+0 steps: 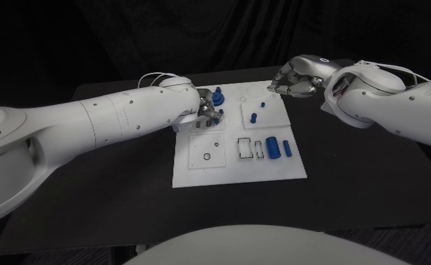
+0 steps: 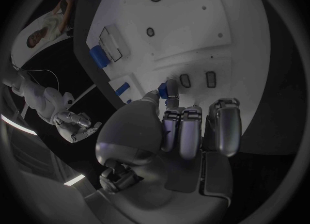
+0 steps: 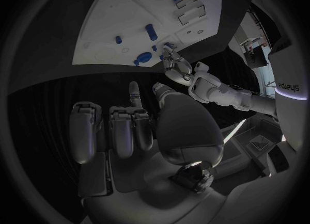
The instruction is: Assemble the parts on the task board
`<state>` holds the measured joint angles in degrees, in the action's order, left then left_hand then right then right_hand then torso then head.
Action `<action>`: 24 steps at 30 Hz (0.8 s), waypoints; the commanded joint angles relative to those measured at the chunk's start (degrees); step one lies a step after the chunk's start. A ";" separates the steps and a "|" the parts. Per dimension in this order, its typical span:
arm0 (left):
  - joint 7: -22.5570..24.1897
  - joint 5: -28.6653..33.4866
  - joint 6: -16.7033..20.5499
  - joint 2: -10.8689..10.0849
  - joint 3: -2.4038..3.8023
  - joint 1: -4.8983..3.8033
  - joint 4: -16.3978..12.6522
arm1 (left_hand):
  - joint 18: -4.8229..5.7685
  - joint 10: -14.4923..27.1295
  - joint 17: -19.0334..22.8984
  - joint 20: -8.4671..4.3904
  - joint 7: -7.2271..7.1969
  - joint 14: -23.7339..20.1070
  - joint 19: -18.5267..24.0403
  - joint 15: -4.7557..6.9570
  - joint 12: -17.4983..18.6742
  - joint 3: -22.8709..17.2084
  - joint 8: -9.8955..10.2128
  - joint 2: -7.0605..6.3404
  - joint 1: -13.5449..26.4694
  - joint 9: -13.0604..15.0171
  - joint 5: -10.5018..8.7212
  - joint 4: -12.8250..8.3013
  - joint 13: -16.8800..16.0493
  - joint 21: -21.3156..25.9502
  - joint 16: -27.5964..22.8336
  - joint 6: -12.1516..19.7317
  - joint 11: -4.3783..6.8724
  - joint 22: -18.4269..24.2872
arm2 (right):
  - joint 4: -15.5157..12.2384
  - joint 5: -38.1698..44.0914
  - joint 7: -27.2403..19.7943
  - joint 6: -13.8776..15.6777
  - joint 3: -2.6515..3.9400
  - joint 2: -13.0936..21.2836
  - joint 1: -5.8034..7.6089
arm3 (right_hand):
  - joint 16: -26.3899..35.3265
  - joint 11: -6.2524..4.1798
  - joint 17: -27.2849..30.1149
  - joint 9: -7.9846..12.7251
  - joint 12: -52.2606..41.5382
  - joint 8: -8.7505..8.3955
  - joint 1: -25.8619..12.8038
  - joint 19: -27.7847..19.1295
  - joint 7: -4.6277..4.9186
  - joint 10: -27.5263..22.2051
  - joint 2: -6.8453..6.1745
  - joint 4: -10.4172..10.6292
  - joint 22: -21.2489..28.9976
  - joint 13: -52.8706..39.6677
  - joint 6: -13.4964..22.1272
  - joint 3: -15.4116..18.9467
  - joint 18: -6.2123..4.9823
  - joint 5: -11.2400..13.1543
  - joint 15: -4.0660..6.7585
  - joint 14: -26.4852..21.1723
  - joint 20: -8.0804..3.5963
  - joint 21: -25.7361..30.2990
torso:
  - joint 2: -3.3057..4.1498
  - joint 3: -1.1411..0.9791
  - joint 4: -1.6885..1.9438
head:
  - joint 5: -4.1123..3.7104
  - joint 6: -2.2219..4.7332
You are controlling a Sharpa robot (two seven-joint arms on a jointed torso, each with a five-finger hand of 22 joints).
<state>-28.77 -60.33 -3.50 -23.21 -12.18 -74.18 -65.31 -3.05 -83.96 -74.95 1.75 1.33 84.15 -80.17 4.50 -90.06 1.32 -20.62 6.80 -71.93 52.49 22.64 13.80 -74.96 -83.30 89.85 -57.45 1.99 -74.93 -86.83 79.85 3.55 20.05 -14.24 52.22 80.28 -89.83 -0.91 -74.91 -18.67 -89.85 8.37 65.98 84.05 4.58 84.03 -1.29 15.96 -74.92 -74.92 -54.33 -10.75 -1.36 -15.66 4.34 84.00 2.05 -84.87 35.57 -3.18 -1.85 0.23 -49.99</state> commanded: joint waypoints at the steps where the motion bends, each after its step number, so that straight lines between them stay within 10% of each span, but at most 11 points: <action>1: 1.08 -0.12 -0.80 -0.05 0.01 0.19 0.04 | -0.24 -6.04 -15.05 -0.02 -0.08 5.85 0.23 0.30 0.06 -0.92 0.39 -0.76 -0.12 0.25 1.21 -0.23 -15.04 0.34 0.15 -0.34 0.39 -3.60 | 0.05 0.07 1.27 -0.52 0.04 -0.02 -0.09 | -0.17 0.38 -15.09 -0.09 -0.15 0.07 0.69 2.99 -0.07 5.97 0.01 0.24 -13.19 -15.08 -0.40 -0.19 -0.08 -0.04 -0.50 6.00 0.49 0.34 | -0.01 0.04 -0.01 | 0.05 -0.01; 11: 1.53 -0.12 -0.38 -0.41 0.01 0.23 -0.24 | -0.26 -6.04 -15.05 -0.07 -0.03 5.85 0.20 0.32 0.06 -9.97 2.69 -4.48 -0.40 2.17 6.41 -1.70 -15.04 0.70 0.15 -0.82 0.40 -3.84 | 0.06 0.07 1.58 -0.95 0.04 0.01 -0.09 | -0.17 0.40 -15.09 -0.10 -0.15 0.03 0.84 2.88 -0.06 5.97 0.01 0.17 -13.12 -15.08 -0.44 -0.25 -0.13 -0.06 -0.51 6.00 0.51 0.54 | -0.03 -0.01 0.06 | -0.16 -0.01; 24: 1.57 -0.12 1.07 -2.21 0.01 0.24 -1.48 | -0.24 -6.04 -15.05 -0.02 0.04 5.85 0.05 0.29 0.06 -18.31 3.76 -7.82 2.29 4.43 7.19 -3.00 -15.04 0.90 0.15 -1.63 0.36 -4.23 | 0.15 0.07 2.16 -1.64 0.04 0.14 -0.09 | -0.17 0.42 -15.09 -0.11 -0.15 -0.01 1.06 2.59 -0.03 5.97 0.07 0.08 -12.95 -15.08 -0.53 -0.35 -0.26 -0.07 -0.53 6.00 0.54 1.05 | 0.03 -0.03 -0.06 | -0.65 -0.01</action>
<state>-28.01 -60.34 -3.11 -25.36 -12.20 -74.09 -66.48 -3.05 -83.97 -74.94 1.76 1.33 84.15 -80.17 4.50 -90.04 -14.99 -17.08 -0.81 -69.73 56.89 29.72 12.64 -74.94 -82.67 89.85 -58.70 1.98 -74.92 -86.72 79.85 4.27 18.97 -14.24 52.27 80.28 -89.83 -0.91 -74.90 -18.71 -89.85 8.37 66.44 84.05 4.57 84.03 -1.28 15.96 -74.91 -74.91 -54.33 -10.75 -1.36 -15.66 4.34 84.00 2.05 -84.01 35.55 -3.21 -1.83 -0.31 -49.99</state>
